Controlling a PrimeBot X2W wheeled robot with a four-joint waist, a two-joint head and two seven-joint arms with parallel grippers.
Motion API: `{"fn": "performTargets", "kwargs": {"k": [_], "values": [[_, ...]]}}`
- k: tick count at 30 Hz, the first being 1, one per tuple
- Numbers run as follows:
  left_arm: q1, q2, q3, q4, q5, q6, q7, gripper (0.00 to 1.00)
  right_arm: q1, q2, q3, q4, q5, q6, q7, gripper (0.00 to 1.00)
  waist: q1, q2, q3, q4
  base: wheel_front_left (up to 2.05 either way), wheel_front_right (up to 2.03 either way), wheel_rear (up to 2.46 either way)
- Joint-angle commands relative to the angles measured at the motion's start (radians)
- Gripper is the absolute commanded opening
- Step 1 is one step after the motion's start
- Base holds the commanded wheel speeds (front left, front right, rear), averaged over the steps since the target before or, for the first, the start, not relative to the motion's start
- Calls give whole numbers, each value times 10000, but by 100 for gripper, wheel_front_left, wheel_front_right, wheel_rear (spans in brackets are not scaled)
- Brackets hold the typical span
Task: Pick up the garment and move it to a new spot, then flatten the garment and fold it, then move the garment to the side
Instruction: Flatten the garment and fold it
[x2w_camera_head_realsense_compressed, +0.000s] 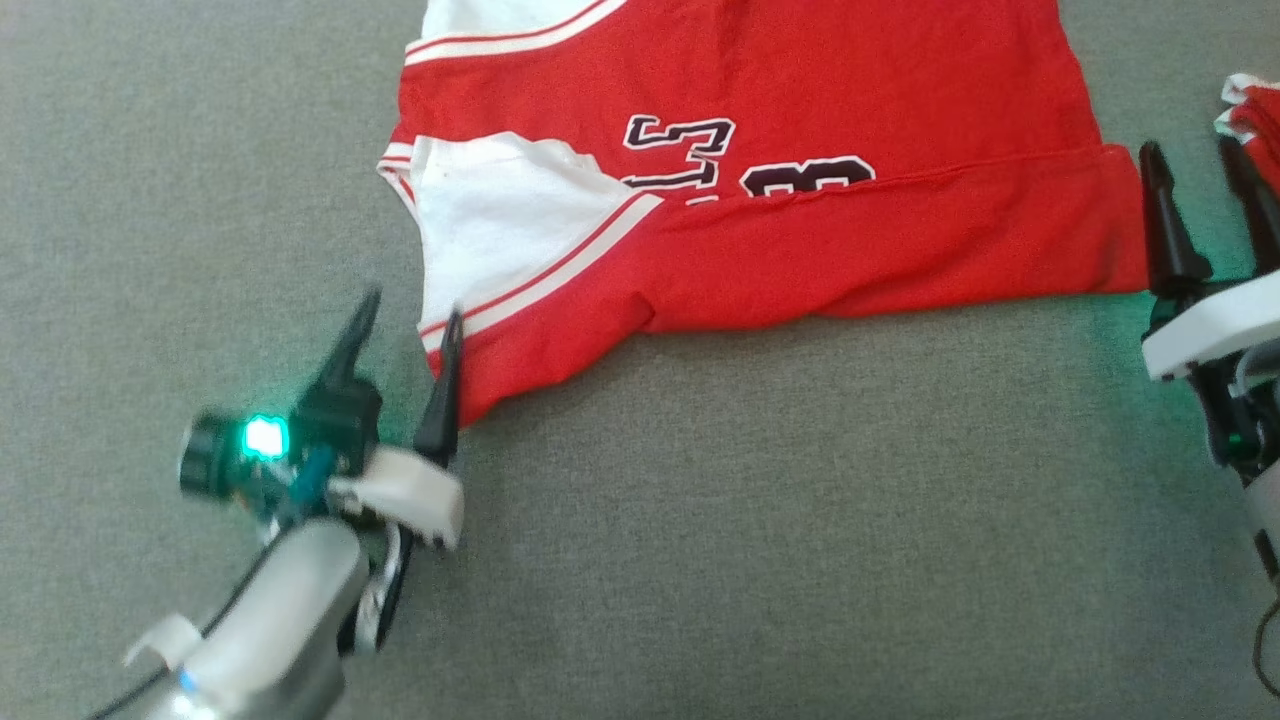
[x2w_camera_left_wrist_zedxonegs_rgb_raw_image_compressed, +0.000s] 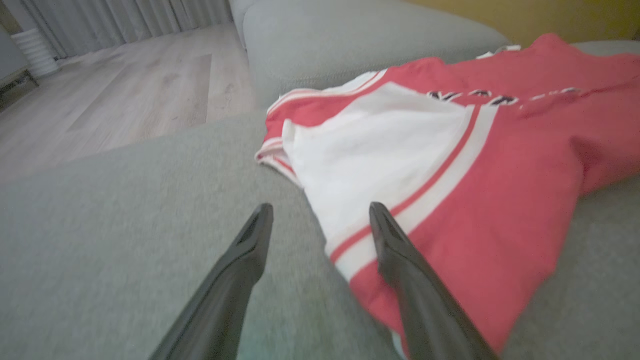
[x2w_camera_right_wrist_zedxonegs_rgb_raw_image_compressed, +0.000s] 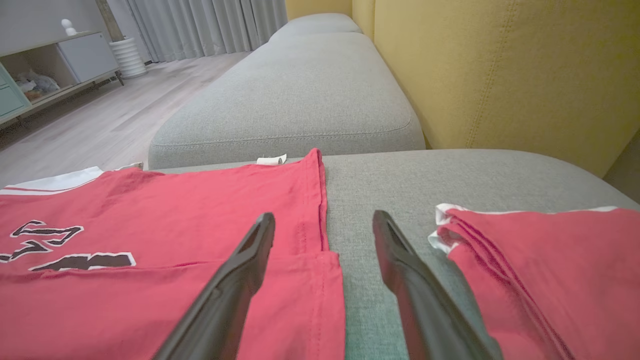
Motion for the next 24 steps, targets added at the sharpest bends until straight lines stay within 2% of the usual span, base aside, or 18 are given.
{"fn": "performTargets", "kwargs": {"k": [1, 5, 11, 17, 24], "values": [[-171, 267, 478, -278, -65, 202, 73, 100, 183, -105, -15, -285, -83, -7, -61, 100, 2, -1, -57, -1, 0, 0, 0], [521, 57, 448, -268, -401, 648, 527, 100, 332, -9, -131, -349, -186, -7, -61, 100, 2, -1, -97, -32, 0, 0, 0], [860, -64, 401, -648, -628, 802, 765, 100, 393, -52, -239, -331, -228, -7, -62, 100, 2, -1, -79, -130, 0, 0, 0], [1447, 130, 761, -1751, -488, 1795, 345, 100, 553, 0, -338, -265, -340, -7, -62, 100, 2, -1, -208, -231, 0, 0, 0], [2098, 347, 275, -2632, -615, 2117, 1471, 100, 672, 134, -458, -236, -442, -7, -62, 100, 2, -1, -224, -272, 0, 0, 0]]}}
